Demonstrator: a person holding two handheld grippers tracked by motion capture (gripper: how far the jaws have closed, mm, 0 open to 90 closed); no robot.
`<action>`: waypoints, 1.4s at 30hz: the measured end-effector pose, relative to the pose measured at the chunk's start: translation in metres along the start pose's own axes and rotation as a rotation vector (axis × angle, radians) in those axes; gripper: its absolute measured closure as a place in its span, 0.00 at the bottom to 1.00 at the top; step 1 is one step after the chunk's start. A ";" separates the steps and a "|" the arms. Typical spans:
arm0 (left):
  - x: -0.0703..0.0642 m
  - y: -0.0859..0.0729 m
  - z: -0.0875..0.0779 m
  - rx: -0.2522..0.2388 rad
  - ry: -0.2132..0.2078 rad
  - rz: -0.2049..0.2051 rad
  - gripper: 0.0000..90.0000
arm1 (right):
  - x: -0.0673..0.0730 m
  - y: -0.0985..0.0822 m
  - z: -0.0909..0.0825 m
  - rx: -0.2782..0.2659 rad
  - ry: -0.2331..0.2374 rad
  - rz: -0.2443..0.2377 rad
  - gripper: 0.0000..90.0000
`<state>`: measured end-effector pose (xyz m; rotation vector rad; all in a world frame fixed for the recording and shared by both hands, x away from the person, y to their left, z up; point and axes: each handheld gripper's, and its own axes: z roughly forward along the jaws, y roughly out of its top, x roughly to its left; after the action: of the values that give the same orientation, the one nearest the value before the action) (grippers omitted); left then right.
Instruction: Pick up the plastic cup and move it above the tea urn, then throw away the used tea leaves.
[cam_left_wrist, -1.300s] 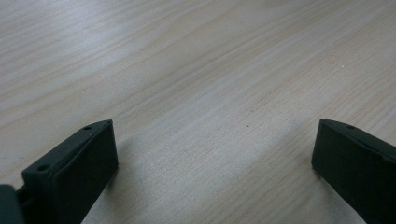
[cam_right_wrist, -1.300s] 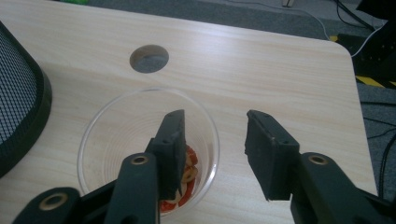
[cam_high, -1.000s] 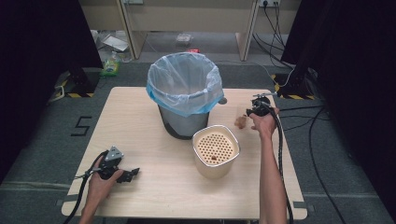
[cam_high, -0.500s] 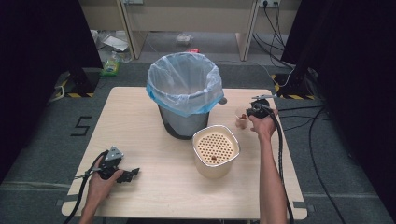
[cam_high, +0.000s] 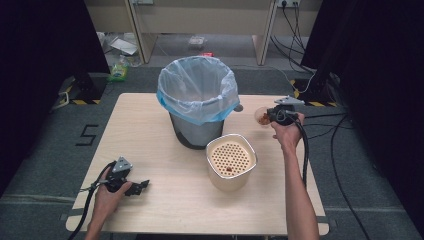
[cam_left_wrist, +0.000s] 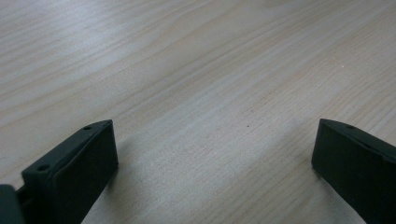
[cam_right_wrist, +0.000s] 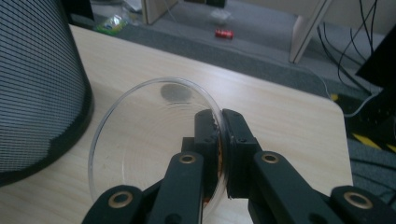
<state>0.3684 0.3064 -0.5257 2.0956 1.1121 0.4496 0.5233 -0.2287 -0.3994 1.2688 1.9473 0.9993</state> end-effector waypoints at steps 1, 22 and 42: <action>0.000 0.000 0.000 0.000 0.000 0.000 0.00 | 0.000 0.000 0.000 0.000 0.000 0.000 0.96; 0.000 0.000 0.000 0.000 0.000 0.000 0.00 | 0.049 0.021 -0.060 -0.145 0.056 -0.248 0.95; 0.000 0.000 0.000 -0.001 0.003 0.003 0.00 | 0.110 0.011 -0.106 -0.272 -0.006 -0.529 0.95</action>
<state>0.3682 0.3062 -0.5256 2.0964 1.1104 0.4543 0.4035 -0.1517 -0.3420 0.5594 1.9140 0.9353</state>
